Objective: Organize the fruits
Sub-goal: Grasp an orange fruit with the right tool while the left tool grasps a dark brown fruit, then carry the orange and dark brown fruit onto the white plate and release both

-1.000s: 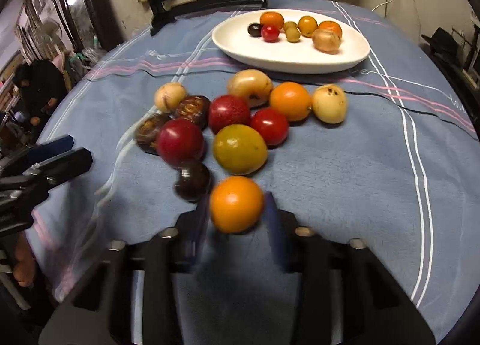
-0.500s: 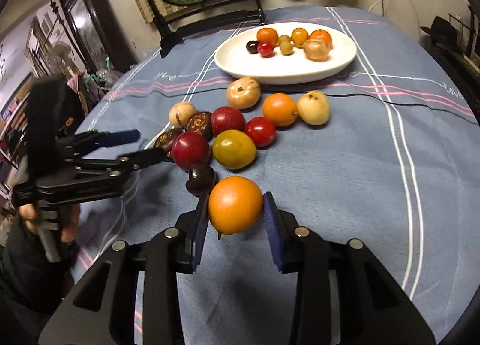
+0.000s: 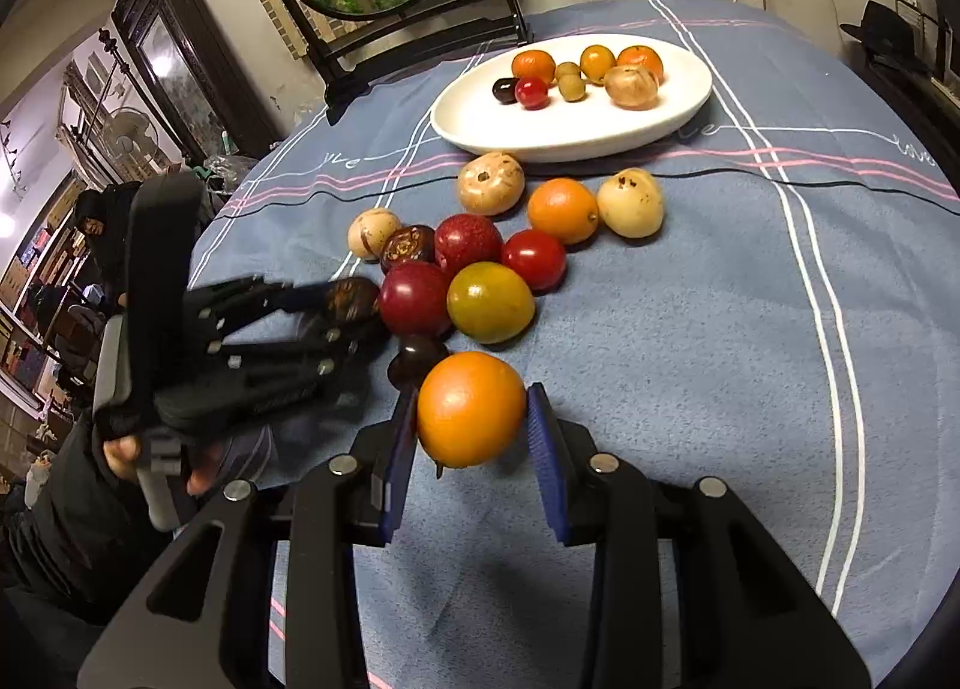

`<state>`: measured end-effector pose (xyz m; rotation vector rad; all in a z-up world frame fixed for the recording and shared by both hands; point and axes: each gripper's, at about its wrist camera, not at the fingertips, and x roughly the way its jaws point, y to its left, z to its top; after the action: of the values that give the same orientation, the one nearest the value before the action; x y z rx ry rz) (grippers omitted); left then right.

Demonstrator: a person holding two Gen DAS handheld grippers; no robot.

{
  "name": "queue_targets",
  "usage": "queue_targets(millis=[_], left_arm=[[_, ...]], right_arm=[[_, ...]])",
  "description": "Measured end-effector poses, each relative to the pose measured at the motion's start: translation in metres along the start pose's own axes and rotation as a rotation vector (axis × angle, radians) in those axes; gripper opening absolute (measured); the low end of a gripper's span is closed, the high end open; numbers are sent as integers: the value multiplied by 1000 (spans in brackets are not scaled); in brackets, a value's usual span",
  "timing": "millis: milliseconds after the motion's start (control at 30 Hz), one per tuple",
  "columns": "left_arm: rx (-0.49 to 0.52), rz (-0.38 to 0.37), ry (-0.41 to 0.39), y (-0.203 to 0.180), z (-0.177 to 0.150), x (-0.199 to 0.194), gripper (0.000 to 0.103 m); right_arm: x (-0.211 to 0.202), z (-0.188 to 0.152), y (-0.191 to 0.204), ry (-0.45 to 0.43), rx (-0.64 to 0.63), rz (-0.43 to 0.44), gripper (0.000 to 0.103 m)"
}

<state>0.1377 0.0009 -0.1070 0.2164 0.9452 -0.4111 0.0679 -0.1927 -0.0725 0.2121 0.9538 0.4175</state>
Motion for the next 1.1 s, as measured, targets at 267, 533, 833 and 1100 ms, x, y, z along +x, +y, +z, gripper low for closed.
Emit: queue_targets(millis=[267,533,833,1100], left_arm=[[-138,-50,-84,10,-9,-42,48],[-145,-77,-128,2,8,-67,49],[-122,-69,-147,5,79,-67,49],[-168,-46,-114,25,176,-5,49]], right_arm=[[-5,5,3,-15,-18,-10,37],[-21,9,5,-56,-37,-24,37],[-30,70,-14,-82,-115,-85,37],[25,170,-32,-80,-178,-131,36]])
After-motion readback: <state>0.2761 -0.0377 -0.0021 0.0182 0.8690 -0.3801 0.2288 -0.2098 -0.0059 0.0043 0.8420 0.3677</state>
